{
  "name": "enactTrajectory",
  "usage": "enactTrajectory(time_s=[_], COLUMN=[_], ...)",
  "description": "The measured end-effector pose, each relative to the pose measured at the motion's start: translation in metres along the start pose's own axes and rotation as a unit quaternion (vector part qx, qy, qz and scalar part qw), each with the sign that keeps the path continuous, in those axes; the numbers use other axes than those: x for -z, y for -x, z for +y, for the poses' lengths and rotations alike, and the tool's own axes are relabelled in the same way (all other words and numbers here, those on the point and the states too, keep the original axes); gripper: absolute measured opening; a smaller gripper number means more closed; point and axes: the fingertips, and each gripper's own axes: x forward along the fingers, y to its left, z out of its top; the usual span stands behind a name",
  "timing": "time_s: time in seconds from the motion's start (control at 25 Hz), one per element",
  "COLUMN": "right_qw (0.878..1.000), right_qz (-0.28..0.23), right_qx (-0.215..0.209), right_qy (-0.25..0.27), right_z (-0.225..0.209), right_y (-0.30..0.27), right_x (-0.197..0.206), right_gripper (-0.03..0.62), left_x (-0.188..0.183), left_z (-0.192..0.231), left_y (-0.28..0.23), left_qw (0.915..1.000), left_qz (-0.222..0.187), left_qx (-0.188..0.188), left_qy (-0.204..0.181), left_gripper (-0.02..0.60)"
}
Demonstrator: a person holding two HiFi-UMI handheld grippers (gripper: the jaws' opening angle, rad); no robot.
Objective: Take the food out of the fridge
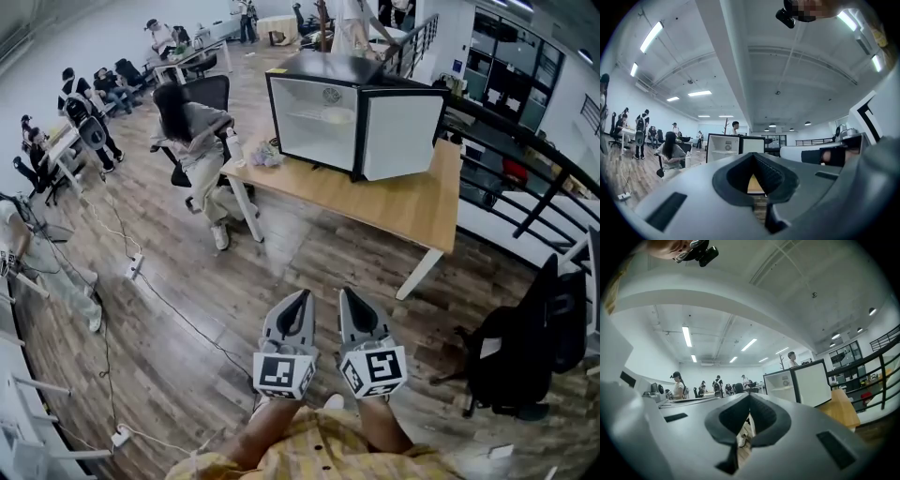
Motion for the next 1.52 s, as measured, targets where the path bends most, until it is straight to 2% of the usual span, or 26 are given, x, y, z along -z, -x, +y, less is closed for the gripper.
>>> enactTrajectory(time_s=[0.36, 0.8, 1.16, 1.52], right_qw=[1.0, 0.998, 0.996, 0.992], right_qz=[0.009, -0.015, -0.006, 0.014], right_qx=[0.009, 0.061, 0.084, 0.116], right_qy=[0.012, 0.023, 0.027, 0.041], right_z=[-0.028, -0.052, -0.057, -0.064], right_y=[-0.107, -0.252, -0.329, -0.363], right_x=[0.01, -0.022, -0.018, -0.013], right_gripper=[0.003, 0.003, 0.003, 0.003], left_x=[0.015, -0.02, -0.02, -0.013], left_z=[0.06, 0.16, 0.218, 0.241], left_y=[-0.098, -0.212, -0.267, -0.295], left_qw=[0.9995, 0.9974, 0.9956, 0.9926], left_qz=[0.008, -0.008, -0.005, -0.002], left_qx=[0.031, 0.071, 0.093, 0.118], left_qy=[0.0, -0.003, 0.002, 0.029], left_gripper=[0.008, 0.008, 0.008, 0.008])
